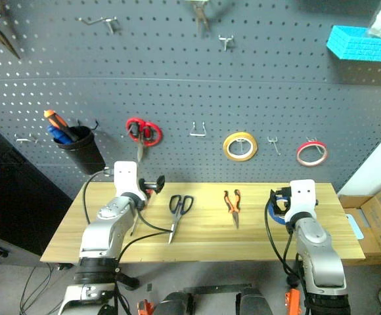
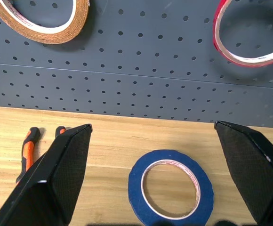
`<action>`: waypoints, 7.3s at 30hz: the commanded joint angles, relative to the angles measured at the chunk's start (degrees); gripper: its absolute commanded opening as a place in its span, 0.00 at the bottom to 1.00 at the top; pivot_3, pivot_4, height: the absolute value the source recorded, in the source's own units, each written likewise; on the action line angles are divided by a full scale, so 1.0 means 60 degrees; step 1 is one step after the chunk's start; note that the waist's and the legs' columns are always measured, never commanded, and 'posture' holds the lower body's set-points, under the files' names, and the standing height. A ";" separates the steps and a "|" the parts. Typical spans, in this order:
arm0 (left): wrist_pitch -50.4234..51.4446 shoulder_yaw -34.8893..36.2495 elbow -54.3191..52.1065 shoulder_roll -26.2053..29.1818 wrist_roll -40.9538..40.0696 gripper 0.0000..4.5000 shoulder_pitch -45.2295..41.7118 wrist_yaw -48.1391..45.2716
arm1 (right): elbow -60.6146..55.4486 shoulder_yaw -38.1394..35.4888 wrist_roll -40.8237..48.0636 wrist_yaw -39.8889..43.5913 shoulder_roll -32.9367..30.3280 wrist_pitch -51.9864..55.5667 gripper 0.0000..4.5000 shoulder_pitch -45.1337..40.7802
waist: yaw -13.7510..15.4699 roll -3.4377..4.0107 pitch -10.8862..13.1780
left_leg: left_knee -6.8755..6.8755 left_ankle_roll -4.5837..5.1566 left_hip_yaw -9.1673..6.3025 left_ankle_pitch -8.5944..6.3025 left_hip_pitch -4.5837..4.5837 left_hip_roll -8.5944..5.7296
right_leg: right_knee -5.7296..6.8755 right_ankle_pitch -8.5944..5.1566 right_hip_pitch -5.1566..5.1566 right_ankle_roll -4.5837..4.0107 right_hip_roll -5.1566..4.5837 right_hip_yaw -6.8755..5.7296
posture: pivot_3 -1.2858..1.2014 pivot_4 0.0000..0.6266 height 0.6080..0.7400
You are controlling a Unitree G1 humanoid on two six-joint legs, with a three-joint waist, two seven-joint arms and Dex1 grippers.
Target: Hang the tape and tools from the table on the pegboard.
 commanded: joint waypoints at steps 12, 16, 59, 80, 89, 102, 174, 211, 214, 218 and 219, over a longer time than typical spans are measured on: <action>0.1673 -0.1283 -0.1715 -0.0900 -0.1300 0.99 -0.0177 -0.1515 | -0.0255 -0.0172 0.0368 0.1891 -0.2145 0.1200 1.00 -0.0416 | 0.0002 -0.0033 0.0554 | 0.0003 0.0003 0.0002 0.0001 -0.0028 -0.0022 | -0.0004 -0.0005 -0.0012 0.0007 -0.0037 -0.0006 | 0.52 0.29 1.00; 0.2305 -0.2030 -0.1842 -0.1181 -0.1628 0.99 -0.0228 -0.2049 | 0.0376 0.0054 0.0417 0.2565 -0.2671 0.1182 1.00 -0.0683 | -0.0017 -0.0046 0.0772 | 0.0006 0.0008 0.0000 -0.0001 -0.0052 -0.0025 | -0.0003 -0.0012 -0.0026 0.0019 -0.0037 -0.0008 | 0.52 0.35 1.00; 0.3870 -0.3544 -0.1786 -0.2957 -0.2239 0.99 -0.0047 -0.2387 | 0.8387 0.1603 0.0271 0.6925 -0.3264 -0.0343 1.00 -0.4598 | -0.0049 -0.0094 0.2001 | 0.0028 0.0028 0.0002 -0.0012 -0.0211 -0.0042 | 0.0020 0.0006 -0.0165 0.0117 -0.0053 0.0001 | 0.52 0.58 1.00; 0.4058 -0.3460 -0.1985 -0.2899 -0.2260 1.00 -0.0039 -0.2355 | 0.9233 0.1161 0.0162 0.6471 -0.3149 -0.0220 0.12 -0.4913 | -0.0056 -0.0107 0.2012 | 0.0030 0.0027 0.0001 -0.0012 -0.0212 -0.0041 | 0.0019 0.0006 -0.0164 0.0119 -0.0052 -0.0001 | 0.51 0.58 1.00; 0.3742 -0.3561 -0.2693 -0.2473 -0.2525 1.00 -0.0357 -0.3149 | 0.4254 0.0429 -0.0053 0.4683 -0.3276 0.0008 0.12 -0.2018 | -0.0009 -0.0095 0.2006 | 0.0028 0.0023 -0.0010 -0.0014 -0.0232 -0.0053 | 0.0018 -0.0010 -0.0179 0.0148 -0.0064 -0.0007 | 0.50 0.51 1.00; 0.3752 -0.2895 -0.3970 -0.2642 -0.4141 1.00 -0.0795 -0.3597 | -0.2629 0.0104 -0.1794 0.1407 -0.2274 -0.0425 0.12 0.1130 | -0.0275 -0.0047 0.1964 | 0.0050 0.0015 0.0007 -0.0013 -0.0252 -0.0051 | 0.0029 -0.0001 -0.0205 0.0163 -0.0064 0.0004 | 0.46 0.42 1.00; 0.2659 -0.2284 -0.3810 -0.3063 -0.5071 1.00 -0.1115 -0.2491 | 0.0479 0.0823 -0.2768 0.1029 -0.1643 -0.6804 0.12 -0.0374 | -0.0275 -0.0026 0.1946 | 0.0216 0.0037 0.0012 -0.0002 -0.0239 -0.0052 | 0.0161 0.0041 -0.0181 0.0146 -0.0055 0.0019 | 0.49 0.43 1.00; 0.2428 -0.2371 -0.3688 -0.3080 -0.5045 1.00 -0.1187 -0.2336 | 0.3397 0.0667 -0.1798 0.1785 -0.1948 -0.6971 0.95 -0.2415 | -0.0260 -0.0025 0.1944 | 0.0215 0.0038 0.0013 -0.0001 -0.0236 -0.0052 | 0.0163 0.0051 -0.0176 0.0130 -0.0054 0.0019 | 0.49 0.42 1.00; 0.2410 -0.2382 -0.3714 -0.2985 -0.4927 1.00 -0.1054 -0.2270 | 0.2611 0.0710 -0.1706 0.1903 -0.1853 -0.6170 0.99 -0.1730 | -0.0246 -0.0025 0.1944 | 0.0214 0.0038 0.0010 -0.0001 -0.0236 -0.0051 | 0.0163 0.0050 -0.0177 0.0131 -0.0054 0.0018 | 0.50 0.43 1.00; 0.2278 -0.2620 -0.3680 -0.2325 -0.4106 1.00 -0.0475 -0.2017 | 0.0591 0.1171 -0.1582 0.2424 -0.1801 -0.4107 0.99 0.0059 | -0.0205 -0.0017 0.1937 | 0.0205 0.0038 0.0003 -0.0002 -0.0236 -0.0049 | 0.0161 0.0043 -0.0177 0.0139 -0.0054 0.0015 | 0.50 0.45 1.00; 0.2287 -0.2638 -0.3707 -0.2175 -0.3928 1.00 -0.0255 -0.1851 | 0.0155 0.1271 -0.1578 0.2481 -0.1750 -0.3488 0.99 0.0332 | -0.0232 -0.0017 0.1937 | 0.0204 0.0038 0.0003 -0.0002 -0.0235 -0.0048 | 0.0161 0.0042 -0.0178 0.0138 -0.0053 0.0016 | 0.50 0.46 1.00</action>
